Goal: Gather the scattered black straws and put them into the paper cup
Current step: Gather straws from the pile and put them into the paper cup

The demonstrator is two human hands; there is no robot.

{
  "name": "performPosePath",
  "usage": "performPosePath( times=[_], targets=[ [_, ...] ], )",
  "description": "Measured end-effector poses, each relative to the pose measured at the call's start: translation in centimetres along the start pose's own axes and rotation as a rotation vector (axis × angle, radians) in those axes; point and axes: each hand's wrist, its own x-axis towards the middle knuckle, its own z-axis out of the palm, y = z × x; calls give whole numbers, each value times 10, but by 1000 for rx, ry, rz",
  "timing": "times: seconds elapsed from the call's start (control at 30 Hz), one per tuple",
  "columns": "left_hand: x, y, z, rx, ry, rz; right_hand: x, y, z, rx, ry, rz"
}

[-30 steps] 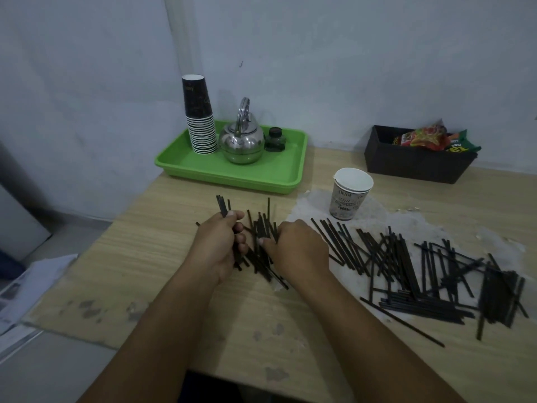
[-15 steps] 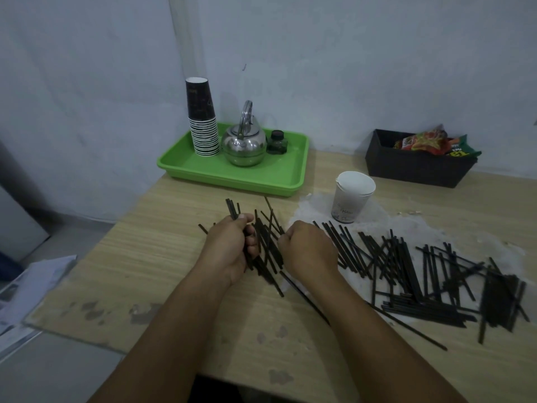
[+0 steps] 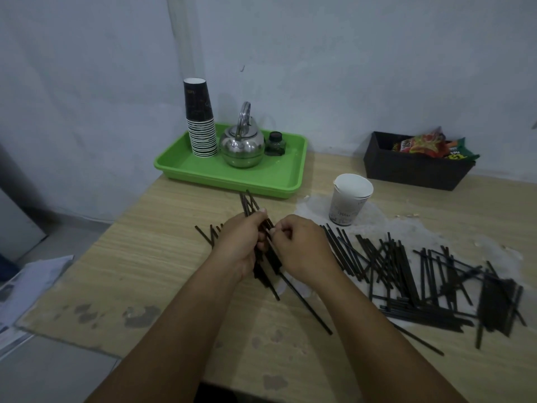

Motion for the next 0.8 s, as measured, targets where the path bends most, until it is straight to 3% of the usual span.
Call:
performPosePath(
  times=[0.33,0.6,0.8],
  targets=[
    [10,3,-1,0,106,-31,4,9,-1,34,59,90],
    [13,0,4,105,125,17,11,3,-9,518,90,198],
    [5,3,7,-24,-14,-46,18,-5,-10,725,44,257]
  ],
)
